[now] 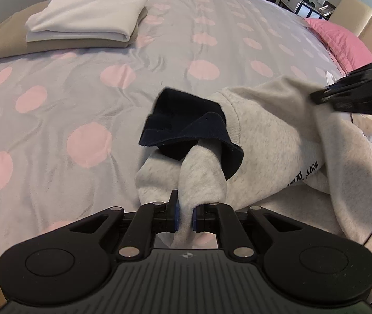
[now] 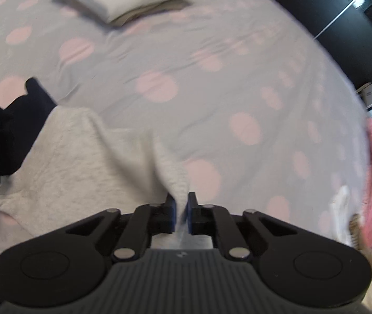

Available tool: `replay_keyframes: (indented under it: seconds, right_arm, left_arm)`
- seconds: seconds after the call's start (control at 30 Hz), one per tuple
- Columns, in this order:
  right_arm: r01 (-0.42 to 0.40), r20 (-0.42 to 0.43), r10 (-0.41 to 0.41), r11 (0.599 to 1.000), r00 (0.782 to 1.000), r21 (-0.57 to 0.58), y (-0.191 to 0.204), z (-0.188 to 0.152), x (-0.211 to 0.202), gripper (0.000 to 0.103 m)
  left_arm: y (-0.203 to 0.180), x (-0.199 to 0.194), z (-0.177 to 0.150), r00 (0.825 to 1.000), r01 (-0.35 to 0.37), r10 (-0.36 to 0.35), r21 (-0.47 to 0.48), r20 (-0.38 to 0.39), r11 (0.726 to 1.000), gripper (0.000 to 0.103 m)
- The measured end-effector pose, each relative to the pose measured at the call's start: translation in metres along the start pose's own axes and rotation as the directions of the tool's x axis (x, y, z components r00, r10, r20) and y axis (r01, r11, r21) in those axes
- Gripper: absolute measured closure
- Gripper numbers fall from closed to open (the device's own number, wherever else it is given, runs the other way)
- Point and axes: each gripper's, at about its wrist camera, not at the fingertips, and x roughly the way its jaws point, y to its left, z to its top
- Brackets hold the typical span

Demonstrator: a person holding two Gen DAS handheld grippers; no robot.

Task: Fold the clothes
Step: 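Raise the sweatshirt high with both grippers and shake it out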

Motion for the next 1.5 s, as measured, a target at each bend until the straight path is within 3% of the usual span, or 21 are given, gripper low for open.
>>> replay_keyframes:
  seconds: [0.07, 0.2, 0.33, 0.4, 0.5, 0.6, 0.67, 0.9, 1.07, 1.17, 1.3, 1.4, 1.5]
  right_arm:
    - [0.053, 0.041, -0.053, 0.999, 0.998, 0.013, -0.015, -0.005, -0.024, 0.101]
    - [0.141, 0.108, -0.148, 0.987, 0.983, 0.072, -0.049, -0.018, -0.074, 0.1]
    - [0.297, 0.169, -0.309, 0.95, 0.936, 0.098, -0.08, -0.036, -0.12, 0.1]
    - [0.324, 0.195, -0.348, 0.935, 0.917, 0.141, -0.098, -0.045, -0.146, 0.1]
    - [0.351, 0.243, -0.397, 0.912, 0.885, 0.21, -0.121, -0.051, -0.189, 0.1]
    - [0.42, 0.312, -0.488, 0.869, 0.815, 0.26, -0.135, -0.056, -0.24, 0.1]
    - [0.447, 0.357, -0.538, 0.84, 0.764, 0.308, -0.145, -0.06, -0.277, 0.1]
    - [0.468, 0.457, -0.673, 0.737, 0.582, 0.488, -0.166, -0.093, -0.389, 0.1]
    - [0.428, 0.51, -0.697, 0.715, 0.504, 0.553, -0.156, -0.13, -0.435, 0.1]
    - [0.419, 0.538, -0.704, 0.709, 0.464, 0.567, -0.142, -0.148, -0.45, 0.1]
    - [0.4, 0.58, -0.703, 0.712, 0.412, 0.578, -0.121, -0.172, -0.471, 0.1]
    - [0.383, 0.607, -0.69, 0.724, 0.394, 0.574, -0.109, -0.189, -0.485, 0.1]
    - [0.371, 0.614, -0.679, 0.734, 0.403, 0.569, -0.106, -0.196, -0.487, 0.1]
  left_arm:
    - [0.001, -0.004, 0.001, 1.0, -0.005, 0.005, -0.005, 0.016, 1.0, 0.096]
    - [0.001, -0.017, 0.005, 0.998, -0.02, 0.021, -0.011, 0.064, 1.0, 0.097]
    - [0.001, -0.047, 0.021, 0.984, -0.029, 0.032, -0.019, 0.176, 0.999, 0.098]
    - [-0.005, -0.071, 0.038, 0.966, -0.038, 0.037, -0.003, 0.257, 0.999, 0.098]
    - [-0.019, -0.112, 0.069, 0.924, -0.054, 0.037, 0.033, 0.381, 0.998, 0.098]
    - [-0.037, -0.162, 0.1, 0.873, -0.032, -0.005, 0.067, 0.487, 0.997, 0.098]
    - [-0.052, -0.197, 0.118, 0.83, -0.027, -0.032, 0.098, 0.557, 0.995, 0.098]
    - [-0.098, -0.313, 0.143, 0.628, -0.044, -0.125, 0.196, 0.768, 0.98, 0.098]
    - [-0.113, -0.357, 0.12, 0.535, -0.054, -0.176, 0.241, 0.826, 0.969, 0.098]
    - [-0.118, -0.369, 0.101, 0.492, -0.09, -0.177, 0.253, 0.852, 0.963, 0.098]
    - [-0.116, -0.385, 0.086, 0.471, -0.104, -0.184, 0.261, 0.863, 0.96, 0.098]
    - [-0.113, -0.396, 0.083, 0.472, -0.098, -0.198, 0.275, 0.859, 0.956, 0.098]
    - [-0.11, -0.399, 0.089, 0.488, -0.102, -0.21, 0.294, 0.847, 0.95, 0.098]
